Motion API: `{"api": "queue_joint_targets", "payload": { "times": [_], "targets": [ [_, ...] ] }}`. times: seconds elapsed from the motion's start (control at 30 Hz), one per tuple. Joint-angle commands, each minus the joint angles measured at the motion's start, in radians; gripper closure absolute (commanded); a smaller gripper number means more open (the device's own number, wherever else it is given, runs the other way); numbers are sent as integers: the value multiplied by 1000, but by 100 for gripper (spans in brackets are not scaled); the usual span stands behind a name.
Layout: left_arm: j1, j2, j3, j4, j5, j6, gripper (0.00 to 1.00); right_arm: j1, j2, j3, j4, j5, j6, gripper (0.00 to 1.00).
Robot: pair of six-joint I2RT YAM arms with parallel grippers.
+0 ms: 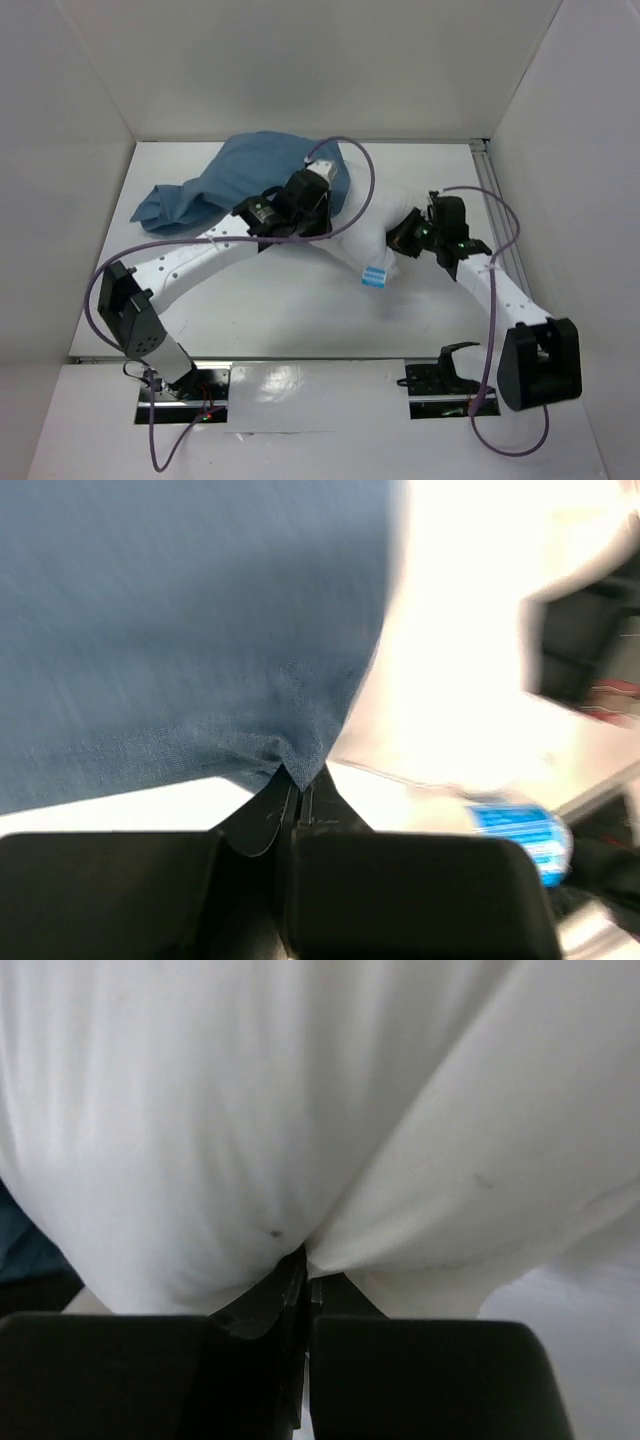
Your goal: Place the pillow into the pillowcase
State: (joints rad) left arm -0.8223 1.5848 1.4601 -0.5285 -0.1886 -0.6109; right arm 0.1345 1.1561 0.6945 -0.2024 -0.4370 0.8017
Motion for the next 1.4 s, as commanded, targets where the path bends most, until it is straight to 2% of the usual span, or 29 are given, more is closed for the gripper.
{"api": "queue_joint_targets", "payload": {
  "times": [0.0,0.07,0.1,0.17,0.2,0.3,0.33,0.43,0.47,0.57,0.67,0.7,0.73,0.77,0.8,0.83,0.87,0.9,0.93,1.0,1.07,1.1,1.13,1.17,1.2,1.3,1.37],
  "targets": [
    [-22,108,307,124,375,11,100,118,139,222,311,-54,79,100],
    [-12,180,493,76,475,11,100,129,177,322,311,-65,79,100],
    [4,211,661,59,544,11,100,129,177,391,311,-54,68,100],
    [34,257,759,45,595,11,100,129,154,427,291,-11,48,100],
    [46,257,758,36,626,1,100,129,140,427,282,1,28,100],
    [95,180,595,108,662,-39,100,129,79,364,256,23,19,100],
    [121,150,442,184,681,-59,100,149,48,271,265,32,28,100],
    [152,60,205,292,757,-137,100,219,7,99,311,41,94,100],
    [152,46,171,330,767,-151,100,246,-22,0,320,70,108,100],
    [138,12,117,341,791,-171,100,352,-97,-143,301,138,140,100],
    [60,3,105,341,819,-181,100,399,-175,-193,217,217,154,100],
    [42,3,105,303,836,-162,93,408,-190,-193,177,251,142,100],
    [31,3,115,274,868,-132,77,409,-200,-193,134,265,113,98],
    [31,13,152,237,877,-110,47,409,-219,-159,42,280,90,88],
    [31,14,176,195,877,-84,35,399,-219,-139,-3,322,65,52],
    [31,14,207,91,859,-55,26,399,-236,-119,-41,345,48,33],
    [31,14,285,35,797,10,15,384,-245,-98,-75,368,10,22],
    [31,23,330,-17,760,40,0,384,-245,-40,-141,412,-10,17],
    [31,32,374,-62,729,69,0,366,-245,-8,-169,431,-31,12],
    [52,43,491,-158,660,137,0,335,-222,104,-245,475,-96,10],
    [77,43,543,-185,618,160,7,309,-193,181,-290,538,-157,9],
    [113,31,543,-185,618,169,14,309,-162,221,-334,566,-174,9],
    [135,30,543,-185,618,169,27,294,-148,291,-351,608,-196,9],
    [159,6,543,-185,604,169,57,294,-138,322,-371,635,-211,9],
    [211,6,524,-185,592,169,70,281,-128,371,-387,656,-232,8],
    [287,-19,473,-185,619,149,85,257,-114,399,-397,681,-286,8],
    [343,-29,448,-174,646,149,85,247,-105,399,-397,655,-295,8]
  ]
}}
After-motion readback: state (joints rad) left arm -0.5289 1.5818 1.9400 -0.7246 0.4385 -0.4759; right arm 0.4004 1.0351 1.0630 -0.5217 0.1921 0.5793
